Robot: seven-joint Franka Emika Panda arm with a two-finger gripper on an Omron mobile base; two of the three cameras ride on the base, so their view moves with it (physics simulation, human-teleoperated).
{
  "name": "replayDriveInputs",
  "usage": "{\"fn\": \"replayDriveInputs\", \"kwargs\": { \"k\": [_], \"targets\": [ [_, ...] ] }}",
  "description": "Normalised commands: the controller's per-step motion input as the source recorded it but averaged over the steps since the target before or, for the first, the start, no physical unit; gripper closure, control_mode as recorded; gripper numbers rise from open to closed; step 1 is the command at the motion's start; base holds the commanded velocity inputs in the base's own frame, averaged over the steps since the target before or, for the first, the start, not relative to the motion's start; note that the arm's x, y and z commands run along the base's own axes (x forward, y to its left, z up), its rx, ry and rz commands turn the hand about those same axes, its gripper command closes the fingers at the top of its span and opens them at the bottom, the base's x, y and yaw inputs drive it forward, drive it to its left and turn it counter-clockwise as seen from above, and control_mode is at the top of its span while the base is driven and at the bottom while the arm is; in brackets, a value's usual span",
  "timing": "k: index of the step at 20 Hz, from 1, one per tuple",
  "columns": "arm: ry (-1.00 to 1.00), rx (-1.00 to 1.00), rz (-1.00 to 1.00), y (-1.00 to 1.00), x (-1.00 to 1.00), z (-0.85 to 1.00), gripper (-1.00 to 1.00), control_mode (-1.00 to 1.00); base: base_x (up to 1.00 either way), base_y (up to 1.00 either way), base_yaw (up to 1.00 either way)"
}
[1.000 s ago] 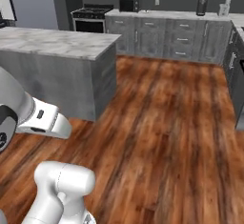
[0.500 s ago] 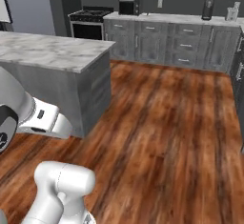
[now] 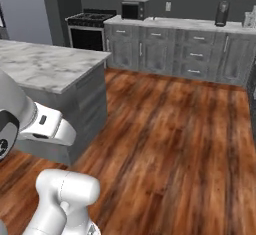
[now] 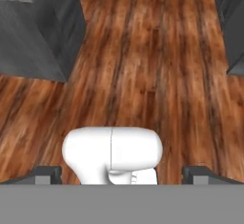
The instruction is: Place the cold items (squash and broccoli) from the fridge in one tupperware on the dining counter. Place the warm items (kebab skewer and hot dog) in the stove area in another tupperware.
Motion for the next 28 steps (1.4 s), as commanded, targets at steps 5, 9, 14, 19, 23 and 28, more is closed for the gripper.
{"fn": "replayDriveInputs", "kwargs": {
  "k": [5,9,14,19,23,28],
  "targets": [
    [0.00,0.00,0.00,0.00,0.00,0.00,-1.00,1.00,1.00,-0.51,0.08],
    [0.00,0.00,0.00,0.00,0.00,0.00,-1.00,1.00,1.00,-0.34,0.05],
    [0.00,0.00,0.00,0.00,0.00,0.00,-1.00,1.00,1.00,-0.28,0.04],
    [0.00,0.00,0.00,0.00,0.00,0.00,-1.00,1.00,1.00,-0.21,0.04],
    [0.00,0.00,0.00,0.00,0.00,0.00,-1.00,1.00,1.00,-0.19,0.04],
    [0.00,0.00,0.00,0.00,0.00,0.00,-1.00,1.00,1.00,-0.09,0.04]
  ]
}}
